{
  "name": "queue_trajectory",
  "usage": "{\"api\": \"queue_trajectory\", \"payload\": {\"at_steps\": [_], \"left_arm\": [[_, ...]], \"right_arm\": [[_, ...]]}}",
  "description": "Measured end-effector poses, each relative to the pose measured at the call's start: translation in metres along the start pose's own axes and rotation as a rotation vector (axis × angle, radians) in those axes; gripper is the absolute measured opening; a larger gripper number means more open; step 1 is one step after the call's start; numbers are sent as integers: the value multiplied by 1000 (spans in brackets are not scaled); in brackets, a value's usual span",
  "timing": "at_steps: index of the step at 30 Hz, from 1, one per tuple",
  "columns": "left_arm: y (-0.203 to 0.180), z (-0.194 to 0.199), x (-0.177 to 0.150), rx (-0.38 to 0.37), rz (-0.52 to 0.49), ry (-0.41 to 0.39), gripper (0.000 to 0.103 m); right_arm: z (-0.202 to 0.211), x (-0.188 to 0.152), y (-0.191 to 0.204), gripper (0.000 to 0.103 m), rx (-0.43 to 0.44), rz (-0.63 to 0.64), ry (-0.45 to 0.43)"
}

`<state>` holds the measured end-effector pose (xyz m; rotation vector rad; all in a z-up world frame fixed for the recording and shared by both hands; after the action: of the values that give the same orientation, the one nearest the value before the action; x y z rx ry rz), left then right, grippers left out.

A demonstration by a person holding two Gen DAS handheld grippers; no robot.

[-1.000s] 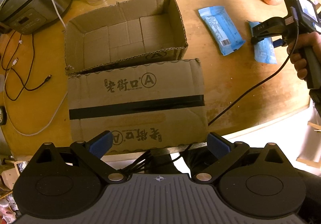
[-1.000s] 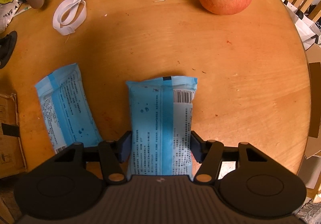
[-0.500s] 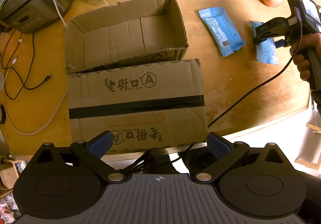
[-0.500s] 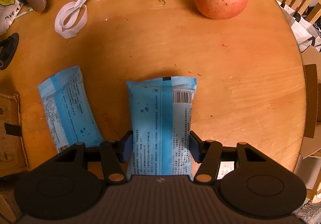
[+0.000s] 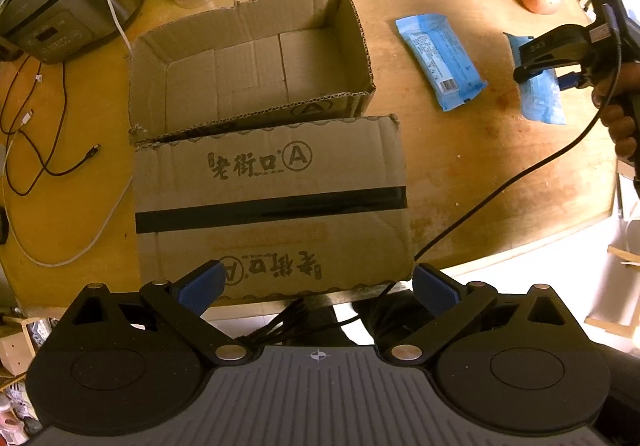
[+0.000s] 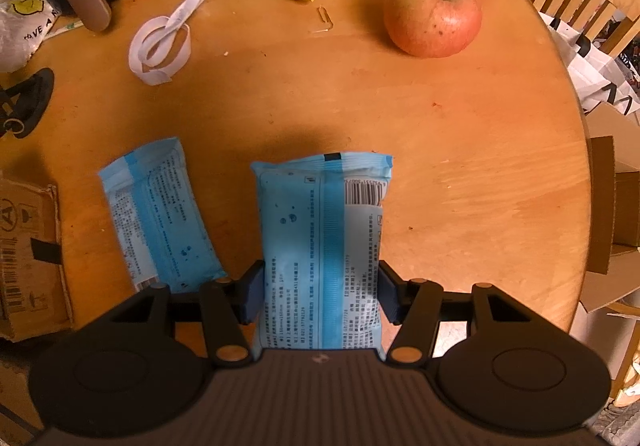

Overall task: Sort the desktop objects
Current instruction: 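Lift the larger blue packet off the table with the right gripper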

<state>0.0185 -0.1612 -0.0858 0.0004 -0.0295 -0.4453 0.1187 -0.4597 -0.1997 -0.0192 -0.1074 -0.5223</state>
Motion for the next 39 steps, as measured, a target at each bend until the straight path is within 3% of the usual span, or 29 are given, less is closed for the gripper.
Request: {"api": "queue_trajectory", "payload": {"at_steps": [24,39], "left_arm": [[7,9,-2,-11,6,-29,103],[9,11,-6,-14,8,-40,103]], "right_arm": [[78,6,11,55,13,45,-49],[79,6,20,55,30,52,-47]]}}
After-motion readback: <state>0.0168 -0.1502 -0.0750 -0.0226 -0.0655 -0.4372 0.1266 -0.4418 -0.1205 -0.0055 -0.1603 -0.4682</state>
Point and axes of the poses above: each gripper's, at about its wrist camera, not at the fingertips, and z roughly against the way its jaws point, y to its left, x to its top, the point moved 8 cm from there along -z, roughly the way its jaws point, and after that the axes turned 13 degrees about -z, right-handed, at the moved point
